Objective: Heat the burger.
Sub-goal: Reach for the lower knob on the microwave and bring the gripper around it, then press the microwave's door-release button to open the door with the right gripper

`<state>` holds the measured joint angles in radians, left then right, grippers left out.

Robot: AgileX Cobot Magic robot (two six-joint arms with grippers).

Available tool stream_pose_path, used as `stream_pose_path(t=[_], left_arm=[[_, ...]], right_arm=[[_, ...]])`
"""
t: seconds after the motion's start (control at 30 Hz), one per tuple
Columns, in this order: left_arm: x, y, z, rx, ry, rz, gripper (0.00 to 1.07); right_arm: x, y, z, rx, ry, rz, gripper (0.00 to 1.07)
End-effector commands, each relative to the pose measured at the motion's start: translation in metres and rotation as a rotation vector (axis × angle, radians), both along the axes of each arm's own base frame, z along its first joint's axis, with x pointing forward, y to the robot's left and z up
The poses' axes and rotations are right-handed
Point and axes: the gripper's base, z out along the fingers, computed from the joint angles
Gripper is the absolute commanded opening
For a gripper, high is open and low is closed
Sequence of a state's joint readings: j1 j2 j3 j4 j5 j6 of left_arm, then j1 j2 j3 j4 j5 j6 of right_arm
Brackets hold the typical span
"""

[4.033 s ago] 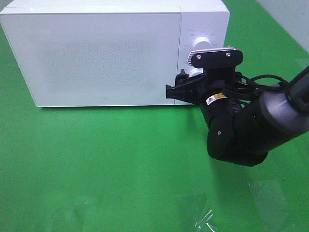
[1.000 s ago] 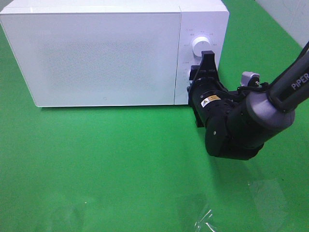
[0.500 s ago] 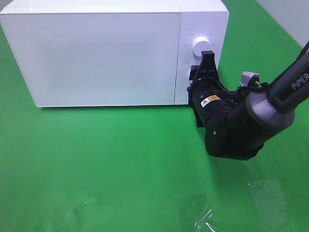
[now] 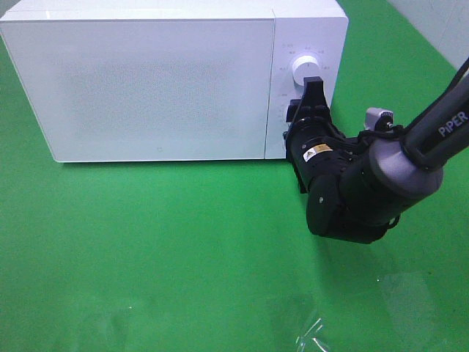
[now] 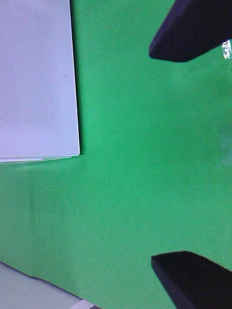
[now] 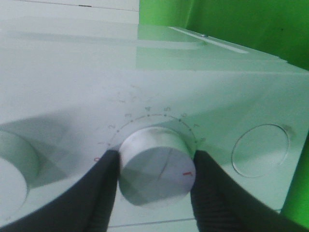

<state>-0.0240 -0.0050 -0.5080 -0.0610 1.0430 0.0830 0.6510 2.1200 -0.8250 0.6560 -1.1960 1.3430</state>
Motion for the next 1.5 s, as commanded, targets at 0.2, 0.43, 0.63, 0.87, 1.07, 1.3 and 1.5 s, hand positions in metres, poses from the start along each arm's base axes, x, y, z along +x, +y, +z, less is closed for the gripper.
stream_pose_path(t=[0.2, 0.43, 0.63, 0.87, 1.07, 1.3, 1.5], left_arm=[[-0.003, 0.000, -0.001, -0.002, -0.018, 0.001, 1.00], [-0.003, 0.000, -0.001, -0.002, -0.018, 0.001, 1.00], [-0.003, 0.000, -0.001, -0.002, -0.018, 0.001, 1.00], [-0.003, 0.000, -0.001, -0.002, -0.018, 0.001, 1.00], [-0.003, 0.000, -0.001, -0.004, -0.018, 0.002, 1.00], [-0.003, 0.000, -0.001, -0.003, -0.018, 0.001, 1.00], [-0.003, 0.000, -0.001, -0.003, -0.018, 0.001, 1.00]], right_arm=[[0.008, 0.001, 0.023, 0.006, -0.171, -0.026, 0.35], [0.008, 0.000, 0.020, -0.013, -0.137, -0.037, 0.47], [0.008, 0.000, 0.019, -0.053, -0.123, -0.035, 0.66], [0.006, 0.005, 0.021, -0.058, -0.114, -0.011, 0.73], [-0.001, 0.012, 0.023, -0.116, -0.085, 0.023, 0.73], [-0.019, 0.002, 0.022, -0.203, 0.025, 0.088, 0.73], [-0.031, 0.000, 0.025, -0.292, 0.086, 0.168, 0.73]])
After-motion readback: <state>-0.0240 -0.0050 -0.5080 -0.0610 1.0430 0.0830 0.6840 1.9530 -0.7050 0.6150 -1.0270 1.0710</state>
